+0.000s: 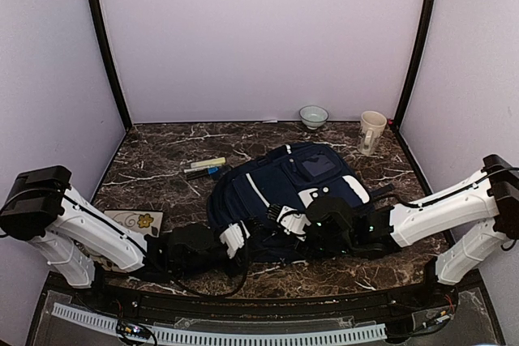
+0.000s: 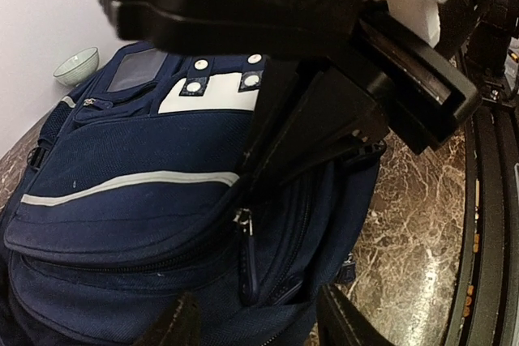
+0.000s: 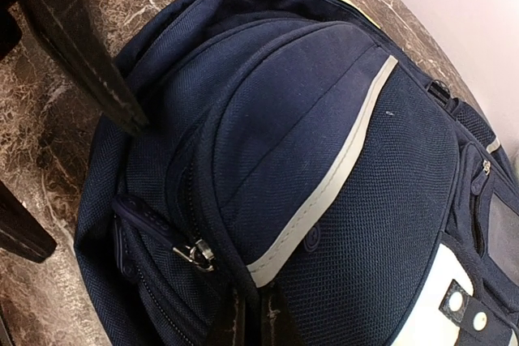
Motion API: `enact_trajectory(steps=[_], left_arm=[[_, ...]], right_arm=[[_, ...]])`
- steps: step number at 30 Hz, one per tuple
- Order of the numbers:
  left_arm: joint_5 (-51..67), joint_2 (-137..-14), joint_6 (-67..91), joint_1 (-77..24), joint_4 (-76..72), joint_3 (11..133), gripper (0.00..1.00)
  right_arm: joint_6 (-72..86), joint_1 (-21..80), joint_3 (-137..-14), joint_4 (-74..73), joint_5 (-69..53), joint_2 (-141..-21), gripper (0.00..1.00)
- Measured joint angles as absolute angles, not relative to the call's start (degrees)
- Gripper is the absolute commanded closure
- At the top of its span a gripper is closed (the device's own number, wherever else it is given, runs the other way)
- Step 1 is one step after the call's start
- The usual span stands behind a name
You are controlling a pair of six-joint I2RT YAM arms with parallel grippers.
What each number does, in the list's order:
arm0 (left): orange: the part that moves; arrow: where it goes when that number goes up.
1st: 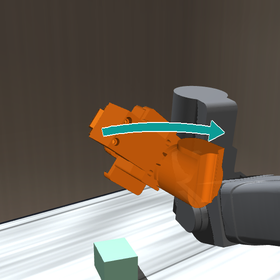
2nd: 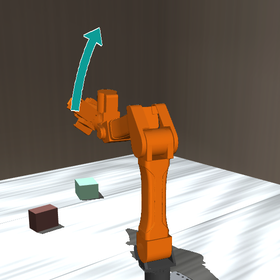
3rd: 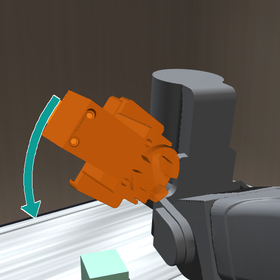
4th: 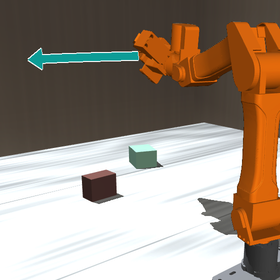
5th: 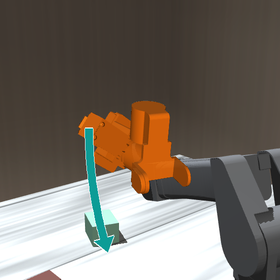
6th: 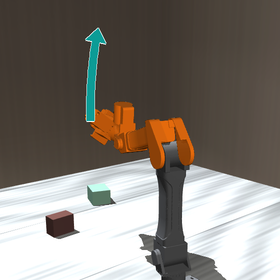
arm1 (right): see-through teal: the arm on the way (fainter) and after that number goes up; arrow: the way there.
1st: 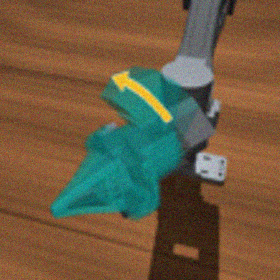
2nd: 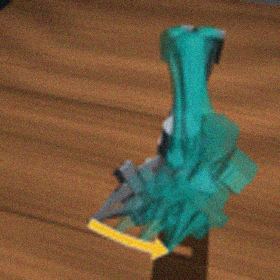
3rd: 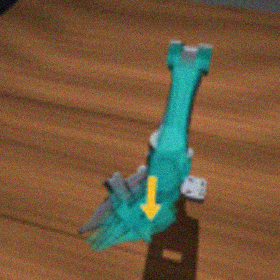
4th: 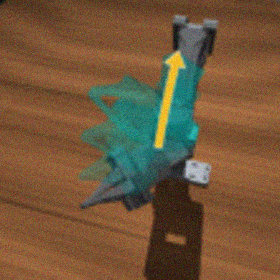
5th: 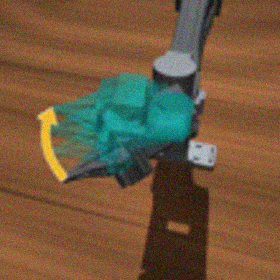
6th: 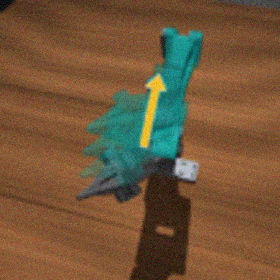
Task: Pack the student bag
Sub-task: Pick up the second largest pocket of the student bag.
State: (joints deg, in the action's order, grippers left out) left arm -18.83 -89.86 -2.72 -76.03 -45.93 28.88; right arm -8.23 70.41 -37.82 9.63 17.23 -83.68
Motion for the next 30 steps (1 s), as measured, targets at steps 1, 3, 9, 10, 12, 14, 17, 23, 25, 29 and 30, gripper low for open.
enact_trajectory(steps=[1,3,9,10,12,14,17,23,25,29,30], left_arm=[[-19.00,-90.45,-2.76,-76.09,-45.95,29.15,0.54],[-19.77,-91.77,-2.76,-76.49,-45.98,29.82,0.57],[-26.04,-96.62,-4.10,-79.24,-45.93,34.11,0.63],[-26.22,-96.71,-4.10,-79.33,-45.95,34.20,0.64],[-28.03,-97.34,-4.32,-79.64,-45.95,34.81,0.65],[-29.61,-97.62,-4.45,-79.68,-45.95,34.94,0.67],[-32.47,-97.89,-4.51,-79.68,-45.95,35.05,0.70],[-35.90,-98.59,-5.19,-79.72,-45.30,35.92,0.75],[-35.88,-98.83,-5.39,-79.77,-44.69,36.29,0.75],[-35.27,-98.89,-5.39,-79.79,-44.01,36.69,0.80],[-35.18,-98.89,-5.39,-79.79,-44.01,36.71,0.84]], right_arm=[[-7.95,70.41,-38.02,9.34,17.04,-83.68,1.00],[-7.55,70.41,-38.22,8.99,16.67,-83.68,1.00],[-6.85,70.41,-38.68,7.99,16.16,-83.68,1.00],[-6.76,70.41,-38.70,7.86,16.10,-83.68,1.00],[-6.72,70.41,-38.79,7.60,16.01,-83.68,1.00],[-6.70,70.41,-38.79,7.55,15.94,-83.68,1.00],[-6.66,70.41,-38.83,7.29,15.66,-83.68,1.00],[-6.48,70.41,-39.22,6.55,15.09,-83.66,1.00],[-6.48,70.41,-39.22,6.28,14.98,-83.61,1.00],[-6.48,70.41,-39.22,5.58,14.90,-82.81,1.00],[-6.48,70.41,-39.22,5.41,14.83,-82.67,1.00]])
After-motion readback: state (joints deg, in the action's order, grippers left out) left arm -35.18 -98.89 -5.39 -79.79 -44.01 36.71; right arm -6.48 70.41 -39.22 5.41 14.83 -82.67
